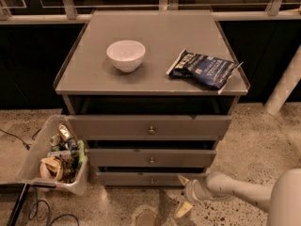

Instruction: Open bottom drawer

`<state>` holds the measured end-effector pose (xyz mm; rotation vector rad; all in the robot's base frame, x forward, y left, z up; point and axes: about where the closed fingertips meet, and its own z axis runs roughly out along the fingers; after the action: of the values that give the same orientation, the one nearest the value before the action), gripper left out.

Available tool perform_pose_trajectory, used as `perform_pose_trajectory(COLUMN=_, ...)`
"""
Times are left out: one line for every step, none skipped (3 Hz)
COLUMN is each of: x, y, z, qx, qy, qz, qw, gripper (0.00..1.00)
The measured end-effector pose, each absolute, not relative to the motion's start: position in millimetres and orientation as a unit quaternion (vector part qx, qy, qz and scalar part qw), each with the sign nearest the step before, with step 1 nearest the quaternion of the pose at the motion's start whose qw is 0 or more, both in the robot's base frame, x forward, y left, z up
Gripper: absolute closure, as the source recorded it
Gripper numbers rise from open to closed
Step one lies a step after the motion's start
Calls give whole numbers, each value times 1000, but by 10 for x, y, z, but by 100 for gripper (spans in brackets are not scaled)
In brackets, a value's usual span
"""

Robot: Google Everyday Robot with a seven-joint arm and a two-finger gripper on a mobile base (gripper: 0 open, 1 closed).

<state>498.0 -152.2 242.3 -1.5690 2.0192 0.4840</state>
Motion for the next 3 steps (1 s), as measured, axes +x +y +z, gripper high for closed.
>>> perform_pose_trajectory(x=5185, y=-1422, z=2299, qx=-595, qy=736, qz=156, qw=282, gripper=0)
perform_pose_trajectory(x=5362, y=-1373, z=2141, qx=-601, qy=731, qz=143, qw=291, gripper=0)
perform_pose_trajectory(x=5561, y=-1413, z=2057, qx=-602, qy=726, qz=127, qw=308, gripper=0)
